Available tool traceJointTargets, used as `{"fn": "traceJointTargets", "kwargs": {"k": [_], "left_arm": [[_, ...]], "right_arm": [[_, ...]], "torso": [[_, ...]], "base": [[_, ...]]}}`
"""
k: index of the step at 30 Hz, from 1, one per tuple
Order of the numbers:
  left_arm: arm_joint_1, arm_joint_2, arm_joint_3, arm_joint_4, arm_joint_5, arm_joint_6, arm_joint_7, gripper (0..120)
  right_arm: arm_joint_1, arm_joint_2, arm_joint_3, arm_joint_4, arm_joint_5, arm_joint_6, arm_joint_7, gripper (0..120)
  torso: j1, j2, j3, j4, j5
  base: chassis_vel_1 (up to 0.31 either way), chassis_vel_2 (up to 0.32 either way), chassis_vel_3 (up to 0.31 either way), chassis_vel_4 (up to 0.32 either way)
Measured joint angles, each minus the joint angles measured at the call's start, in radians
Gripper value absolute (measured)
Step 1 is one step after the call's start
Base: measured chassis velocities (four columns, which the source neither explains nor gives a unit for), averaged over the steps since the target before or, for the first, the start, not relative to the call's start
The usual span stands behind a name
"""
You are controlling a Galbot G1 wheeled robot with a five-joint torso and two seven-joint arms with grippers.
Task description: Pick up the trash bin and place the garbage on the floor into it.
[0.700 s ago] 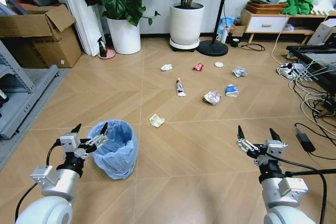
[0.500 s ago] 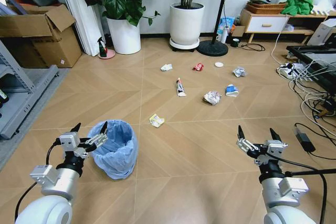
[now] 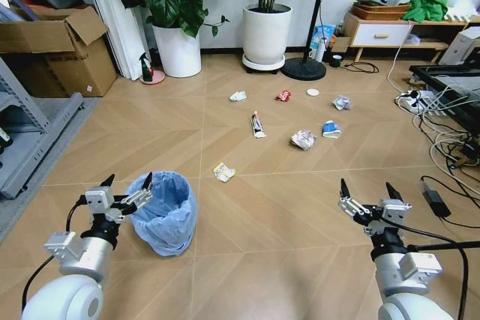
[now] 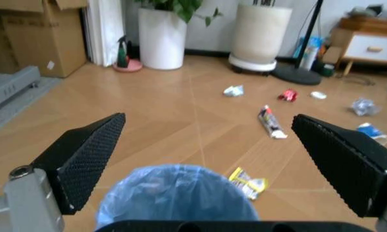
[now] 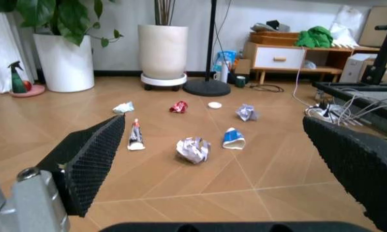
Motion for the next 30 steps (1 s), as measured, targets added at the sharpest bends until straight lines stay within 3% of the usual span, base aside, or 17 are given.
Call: {"fn": "traceJointTargets", "kwargs": {"k": [4, 8, 15, 22, 24, 30], "left_arm": [[-0.037, 0.031, 0.013, 0.029, -0.016, 0.04, -0.031, 100], [-0.104, 0.104, 0.036, 0.08, -0.111, 0.213, -0.111, 100], [-0.177, 0.162, 0.063, 0.163, -0.207, 0.352, -0.175, 100], [-0.273, 0.188, 0.098, 0.232, -0.255, 0.407, -0.201, 100], [-0.354, 0.206, 0.133, 0.307, -0.268, 0.43, -0.206, 100], [-0.432, 0.229, 0.167, 0.407, -0.272, 0.448, -0.185, 100]], "right_arm": [[-0.006, -0.009, 0.001, -0.003, 0.0, 0.0, 0.001, 100], [-0.014, -0.02, 0.007, -0.004, 0.0, 0.0, 0.005, 100], [-0.014, -0.021, 0.007, -0.009, 0.001, 0.001, 0.008, 100], [-0.024, -0.022, 0.012, -0.013, 0.003, 0.006, 0.011, 100], [-0.022, -0.025, 0.012, -0.016, 0.006, 0.006, 0.013, 100], [-0.023, -0.025, 0.013, -0.022, 0.006, 0.007, 0.013, 100]], "torso": [[0.0, 0.0, 0.0, 0.0, 0.0], [0.0, 0.0, 0.0, 0.0, -0.0002], [0.0, 0.0, 0.0, 0.0003, 0.0002], [0.0, 0.0, 0.0, -0.0001, -0.0001], [0.0, 0.0, 0.0, 0.0, 0.0], [0.0, 0.0, 0.0, -0.0002, 0.0]], "base": [[0.0, 0.0, 0.0, 0.0], [0.0, 0.0, 0.0, 0.0], [0.0, 0.0, 0.0, 0.0], [0.0, 0.0, 0.0, 0.0], [0.0, 0.0, 0.0, 0.0], [0.0, 0.0, 0.0, 0.0]]}}
